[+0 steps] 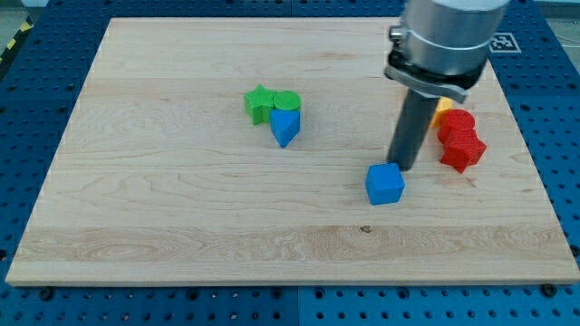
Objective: Move the blue cube diagonally to the blue triangle
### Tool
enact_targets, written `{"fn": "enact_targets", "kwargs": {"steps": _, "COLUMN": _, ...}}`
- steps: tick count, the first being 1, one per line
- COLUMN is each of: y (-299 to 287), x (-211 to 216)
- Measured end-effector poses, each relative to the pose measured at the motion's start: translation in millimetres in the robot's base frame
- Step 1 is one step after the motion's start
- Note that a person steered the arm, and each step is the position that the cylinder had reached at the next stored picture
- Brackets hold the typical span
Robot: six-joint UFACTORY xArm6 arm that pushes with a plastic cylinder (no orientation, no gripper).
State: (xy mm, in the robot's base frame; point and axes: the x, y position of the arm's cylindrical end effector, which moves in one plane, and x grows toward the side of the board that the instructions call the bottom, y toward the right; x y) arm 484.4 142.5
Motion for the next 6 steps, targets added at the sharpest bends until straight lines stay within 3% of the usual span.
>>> {"fn": "enact_targets", "kwargs": {"steps": 2, "y": 18.7, "x": 60.1}}
{"fn": "enact_targets", "kwargs": {"steps": 4, "y": -83.0, "x": 32.6}}
{"fn": "enact_targets", "kwargs": {"steps": 6, "y": -59.9, "x": 38.1}}
